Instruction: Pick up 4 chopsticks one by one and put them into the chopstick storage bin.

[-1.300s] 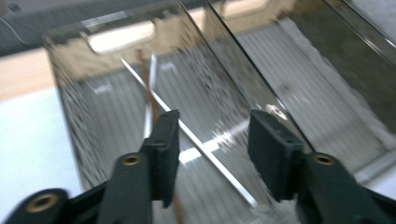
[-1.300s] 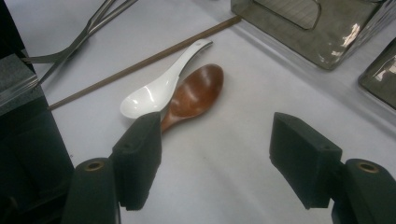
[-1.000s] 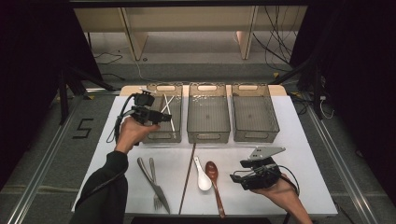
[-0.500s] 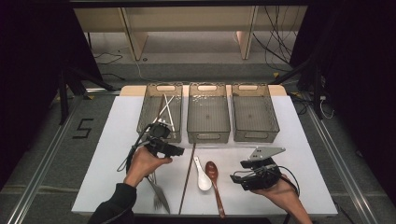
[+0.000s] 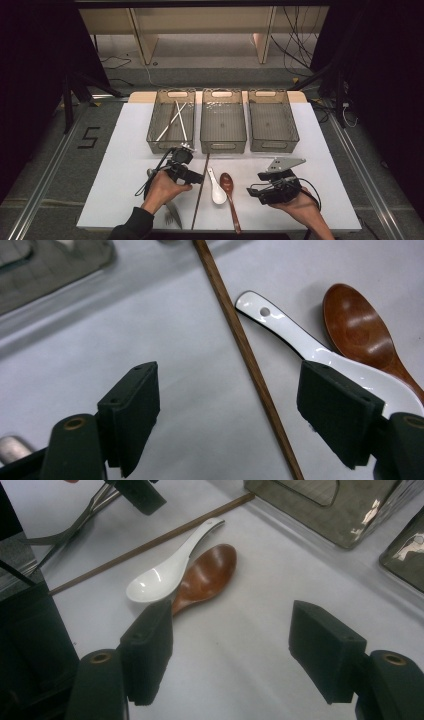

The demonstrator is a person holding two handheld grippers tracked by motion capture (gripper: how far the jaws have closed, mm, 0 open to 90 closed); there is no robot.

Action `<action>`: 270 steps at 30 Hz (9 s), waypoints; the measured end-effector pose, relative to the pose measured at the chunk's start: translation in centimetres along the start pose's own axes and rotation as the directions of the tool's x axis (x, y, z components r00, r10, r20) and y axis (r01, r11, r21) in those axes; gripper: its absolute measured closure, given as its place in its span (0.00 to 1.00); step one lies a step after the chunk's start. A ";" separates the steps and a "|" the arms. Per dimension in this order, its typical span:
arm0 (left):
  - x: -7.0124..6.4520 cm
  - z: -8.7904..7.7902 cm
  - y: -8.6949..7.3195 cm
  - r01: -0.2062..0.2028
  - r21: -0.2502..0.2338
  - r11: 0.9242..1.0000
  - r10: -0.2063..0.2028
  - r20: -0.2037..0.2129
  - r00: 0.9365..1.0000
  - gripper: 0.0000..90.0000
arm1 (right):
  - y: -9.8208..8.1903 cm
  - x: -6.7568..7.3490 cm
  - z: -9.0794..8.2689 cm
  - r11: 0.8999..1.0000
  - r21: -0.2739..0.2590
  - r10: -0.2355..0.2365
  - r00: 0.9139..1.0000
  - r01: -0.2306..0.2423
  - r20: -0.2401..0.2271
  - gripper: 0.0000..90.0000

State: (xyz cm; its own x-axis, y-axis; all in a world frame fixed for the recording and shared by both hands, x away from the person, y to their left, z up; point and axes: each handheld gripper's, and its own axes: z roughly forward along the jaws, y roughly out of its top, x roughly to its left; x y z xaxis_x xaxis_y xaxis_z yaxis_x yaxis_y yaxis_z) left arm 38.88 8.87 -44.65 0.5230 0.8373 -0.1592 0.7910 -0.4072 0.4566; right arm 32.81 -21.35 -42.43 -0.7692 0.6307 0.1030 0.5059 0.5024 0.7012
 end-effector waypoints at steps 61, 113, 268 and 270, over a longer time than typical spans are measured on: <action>-1.4 1.9 -0.7 -0.080 0.123 0.989 0.084 -0.031 0.996 0.94 | 0.1 0.0 0.2 1.000 0.008 -0.004 1.000 0.004 -0.003 0.39; 2.5 -6.0 5.8 -0.055 -0.276 0.960 0.056 -0.004 0.998 0.94 | 0.1 -0.1 0.0 1.000 -0.005 -0.001 1.000 0.001 -0.002 0.39; 5.1 -6.3 -8.3 -0.024 -0.582 0.813 0.088 0.083 0.993 0.23 | -0.2 4.8 3.8 0.988 0.062 -0.134 0.986 0.141 -0.104 0.88; 4.9 -6.2 -8.4 -0.025 -0.581 0.814 0.089 0.081 0.993 0.23 | -0.3 4.9 3.9 0.988 0.064 -0.133 0.985 0.141 -0.106 0.89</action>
State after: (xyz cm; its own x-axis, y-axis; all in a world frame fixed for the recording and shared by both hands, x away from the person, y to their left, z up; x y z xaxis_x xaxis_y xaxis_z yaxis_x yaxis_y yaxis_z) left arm 32.80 18.73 -43.82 0.6150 0.7656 -0.1885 0.4462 -0.1408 0.8838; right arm 30.43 -16.15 -44.90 -0.8669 0.4915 0.0832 0.4168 0.6230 0.6619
